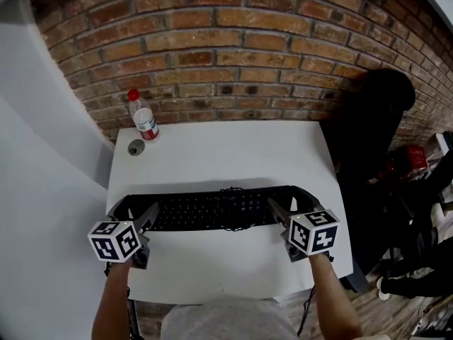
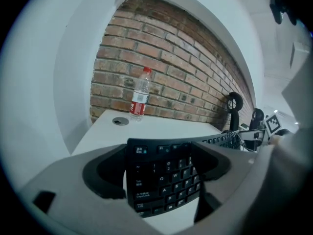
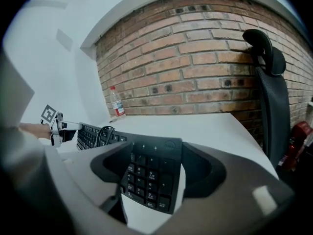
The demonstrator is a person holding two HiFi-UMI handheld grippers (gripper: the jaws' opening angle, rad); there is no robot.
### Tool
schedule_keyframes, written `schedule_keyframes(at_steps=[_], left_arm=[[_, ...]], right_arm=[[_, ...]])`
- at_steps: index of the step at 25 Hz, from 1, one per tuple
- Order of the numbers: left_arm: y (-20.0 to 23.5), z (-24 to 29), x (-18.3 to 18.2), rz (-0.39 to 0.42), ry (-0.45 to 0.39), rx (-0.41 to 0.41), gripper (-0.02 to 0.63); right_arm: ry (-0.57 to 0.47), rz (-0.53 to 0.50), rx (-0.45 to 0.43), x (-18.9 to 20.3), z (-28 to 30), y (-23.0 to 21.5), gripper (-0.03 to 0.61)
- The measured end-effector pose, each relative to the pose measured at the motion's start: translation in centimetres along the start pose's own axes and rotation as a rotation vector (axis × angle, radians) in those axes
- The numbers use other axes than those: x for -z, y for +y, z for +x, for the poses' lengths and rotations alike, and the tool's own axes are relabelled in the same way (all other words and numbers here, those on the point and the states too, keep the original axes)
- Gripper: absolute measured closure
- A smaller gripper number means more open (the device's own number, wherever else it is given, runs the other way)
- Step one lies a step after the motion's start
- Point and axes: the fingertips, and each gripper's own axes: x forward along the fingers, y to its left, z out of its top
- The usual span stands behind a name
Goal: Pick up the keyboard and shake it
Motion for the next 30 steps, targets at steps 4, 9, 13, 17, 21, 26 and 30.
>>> schedule_keyframes(at_steps=[4, 9, 13, 17, 21, 26, 30], left_arm=[[-0.3, -0.7, -0.7, 0.024, -0.045, 0.005, 0.215], [-0.5, -1.5, -0.6, 0.041, -0.094, 0.022, 0.212], [-0.7, -2.1, -0.3, 0.047, -0.101, 0.024, 0.212], [-0.9, -2.4, -0.1, 0.052, -0.106, 0.024, 0.212], [-1.2, -2.9, 0.3, 0.056, -0.107, 0.027, 0.212], [-1.7, -3.7, 0.7, 0.066, -0.109, 0.033, 0.210], [-2.2, -4.3, 1.1, 0.069, -0.107, 0.031, 0.209]], right_arm=[[-0.040, -0.017, -0.004, -0.7, -0.5, 0.0, 0.268], [-0.105, -0.051, 0.004, -1.0, -1.3, 0.4, 0.282], [-0.114, -0.059, -0.009, -0.6, -2.0, 0.6, 0.301], [-0.118, -0.064, -0.017, -0.3, -2.4, 0.5, 0.312], [-0.113, -0.073, -0.027, -0.1, -2.9, 0.6, 0.319], [-0.099, -0.114, -0.040, 0.3, -3.8, 0.5, 0.346], [-0.096, -0.133, -0.041, 0.5, -4.4, 0.4, 0.353]])
